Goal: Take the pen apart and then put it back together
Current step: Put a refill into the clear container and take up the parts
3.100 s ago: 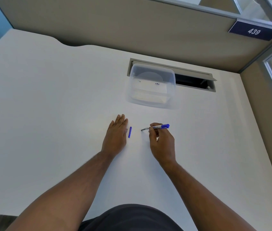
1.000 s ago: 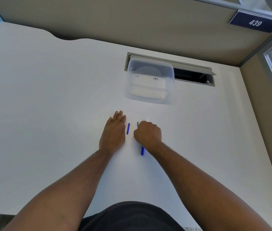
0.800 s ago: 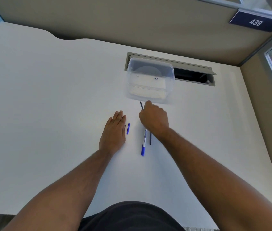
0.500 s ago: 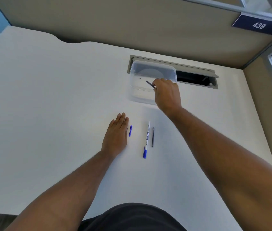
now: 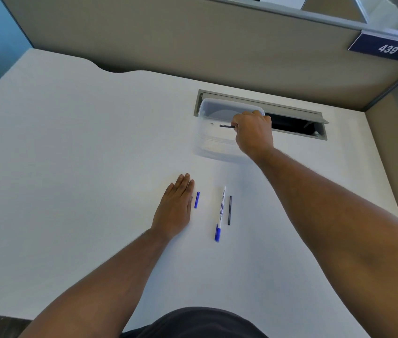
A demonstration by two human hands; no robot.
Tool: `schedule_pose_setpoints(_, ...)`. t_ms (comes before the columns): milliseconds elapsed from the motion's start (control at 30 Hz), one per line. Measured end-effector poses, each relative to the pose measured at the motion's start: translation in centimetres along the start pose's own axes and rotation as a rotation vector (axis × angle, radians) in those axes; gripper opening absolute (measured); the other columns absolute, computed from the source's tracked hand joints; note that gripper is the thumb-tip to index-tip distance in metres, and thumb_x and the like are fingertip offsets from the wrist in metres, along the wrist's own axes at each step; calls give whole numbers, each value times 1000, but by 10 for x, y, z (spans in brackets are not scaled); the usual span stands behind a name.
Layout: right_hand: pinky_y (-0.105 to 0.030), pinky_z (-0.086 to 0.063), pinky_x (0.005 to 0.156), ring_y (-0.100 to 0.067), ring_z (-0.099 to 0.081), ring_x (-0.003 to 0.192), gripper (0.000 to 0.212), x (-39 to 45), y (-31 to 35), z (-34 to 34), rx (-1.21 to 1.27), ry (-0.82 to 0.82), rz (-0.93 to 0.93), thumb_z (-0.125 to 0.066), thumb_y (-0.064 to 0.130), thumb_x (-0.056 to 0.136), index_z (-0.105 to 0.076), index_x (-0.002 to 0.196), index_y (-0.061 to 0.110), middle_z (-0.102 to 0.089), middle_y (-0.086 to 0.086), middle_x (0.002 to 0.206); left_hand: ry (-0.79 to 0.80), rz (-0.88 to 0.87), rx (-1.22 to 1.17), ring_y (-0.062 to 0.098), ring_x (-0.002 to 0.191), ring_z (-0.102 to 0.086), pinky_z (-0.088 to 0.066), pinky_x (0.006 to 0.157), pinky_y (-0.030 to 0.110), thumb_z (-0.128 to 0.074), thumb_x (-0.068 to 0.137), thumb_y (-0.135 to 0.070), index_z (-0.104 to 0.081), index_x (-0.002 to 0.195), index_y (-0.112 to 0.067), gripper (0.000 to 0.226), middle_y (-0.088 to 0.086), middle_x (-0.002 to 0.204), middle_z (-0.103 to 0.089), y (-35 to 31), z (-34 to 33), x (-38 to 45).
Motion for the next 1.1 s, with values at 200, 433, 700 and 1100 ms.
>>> schedule_pose_setpoints(200, -43, -40, 94, -32, -58, 102, 28, 4, -5, 2, 35, -6, -30, -59, -3, 92, -74, 111, 12, -74, -10, 106, -4, -5, 13, 19, 157, -14, -14, 125, 35, -28, 106, -20, -28, 157, -11, 52, 5, 168, -21, 1, -1, 0)
schedule_pose_setpoints(433, -42, -54, 81, -32, -65, 88, 20, -22, -13, 1, 136, -53, -80, -55, 4, 96, -74, 100, 8, -75, -11, 98, -22, -1, 14, 21, 155, -20, -19, 124, 38, -32, 104, -18, -34, 154, -9, 51, 7, 166, -27, 0, 0, 0)
schedule_pose_setpoints(700, -33, -47, 75, -33, -66, 94, 19, -99, -3, -70, 181, 350, -250, -61, 29, 95, -69, 96, 12, -72, -9, 101, -8, -4, 16, 21, 156, -17, -19, 125, 38, -30, 105, -18, -30, 156, -9, 51, 6, 167, -24, 0, 0, 0)
schedule_pose_setpoints(1100, -29, -43, 67, -30, -62, 80, 16, -144, 10, -100, 131, 511, -386, -55, 20, 88, -49, 74, 15, -70, -8, 94, 14, -6, -35, 19, 157, -10, -13, 126, 36, -31, 106, -15, -25, 158, -11, 52, 4, 169, -16, 0, 1, 1)
Point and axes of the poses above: each hand's wrist, its own x-axis towards the middle knuckle, its own z-axis out of the back of the hand, y = z × x, the point moved 8 cm from there along x, towards the middle knuckle
